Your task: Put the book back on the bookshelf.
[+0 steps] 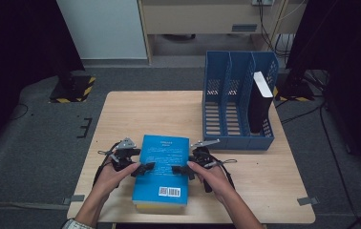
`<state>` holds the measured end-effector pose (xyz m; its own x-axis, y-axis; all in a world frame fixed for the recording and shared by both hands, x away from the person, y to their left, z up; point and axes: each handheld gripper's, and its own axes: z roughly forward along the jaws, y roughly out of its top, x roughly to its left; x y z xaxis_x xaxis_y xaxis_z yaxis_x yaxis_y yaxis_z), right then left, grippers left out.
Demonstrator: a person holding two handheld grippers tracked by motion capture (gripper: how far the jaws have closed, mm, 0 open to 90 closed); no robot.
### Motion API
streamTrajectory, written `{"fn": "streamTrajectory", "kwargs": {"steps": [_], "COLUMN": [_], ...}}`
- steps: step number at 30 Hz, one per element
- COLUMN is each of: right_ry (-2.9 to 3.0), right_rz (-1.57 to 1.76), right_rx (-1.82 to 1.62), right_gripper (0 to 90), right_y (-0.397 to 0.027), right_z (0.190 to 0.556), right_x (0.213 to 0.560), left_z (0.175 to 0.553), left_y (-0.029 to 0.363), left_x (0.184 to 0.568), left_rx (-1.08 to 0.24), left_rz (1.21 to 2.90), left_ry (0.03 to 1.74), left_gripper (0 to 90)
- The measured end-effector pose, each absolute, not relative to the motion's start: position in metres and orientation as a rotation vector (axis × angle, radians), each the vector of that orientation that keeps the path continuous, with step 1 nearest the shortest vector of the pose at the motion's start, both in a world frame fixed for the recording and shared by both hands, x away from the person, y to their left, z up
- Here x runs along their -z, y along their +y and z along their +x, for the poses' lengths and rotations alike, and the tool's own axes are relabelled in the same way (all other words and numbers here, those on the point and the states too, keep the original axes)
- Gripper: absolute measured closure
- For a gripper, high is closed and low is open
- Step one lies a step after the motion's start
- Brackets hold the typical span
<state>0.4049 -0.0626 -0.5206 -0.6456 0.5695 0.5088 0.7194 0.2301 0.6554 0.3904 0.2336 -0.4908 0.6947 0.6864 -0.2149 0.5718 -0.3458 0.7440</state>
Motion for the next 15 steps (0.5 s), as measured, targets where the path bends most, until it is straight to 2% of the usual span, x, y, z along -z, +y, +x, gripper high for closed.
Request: {"fn": "streamTrajectory", "kwargs": {"steps": [3, 9, 11, 14, 15], "right_ry": [-2.33, -2.344, -2.353, -2.371, -2.379], "right_rz": [-1.235, -1.251, -1.256, -1.268, -1.262], "right_rx": [1.391, 1.355, 1.35, 1.338, 1.338], "right_gripper": [0.3, 5.2, 8.8, 11.4, 11.7], "right_y": [-0.063, -0.063, -0.064, -0.066, -0.066], "right_z": [0.405, 0.404, 0.405, 0.404, 0.404], "right_x": [0.521, 0.515, 0.511, 0.505, 0.504], "left_z": [0.393, 0.392, 0.392, 0.39, 0.39], "left_y": [0.235, 0.232, 0.233, 0.235, 0.235], "left_x": [0.494, 0.491, 0.488, 0.484, 0.483], "left_rx": [-0.107, -0.132, -0.145, -0.192, -0.197], "left_rz": [2.031, 2.044, 2.036, 2.014, 2.019], "left_ry": [0.966, 0.976, 0.994, 0.998, 0.994], "left_gripper": [6.4, 6.7, 11.2, 26.2, 27.9]}}
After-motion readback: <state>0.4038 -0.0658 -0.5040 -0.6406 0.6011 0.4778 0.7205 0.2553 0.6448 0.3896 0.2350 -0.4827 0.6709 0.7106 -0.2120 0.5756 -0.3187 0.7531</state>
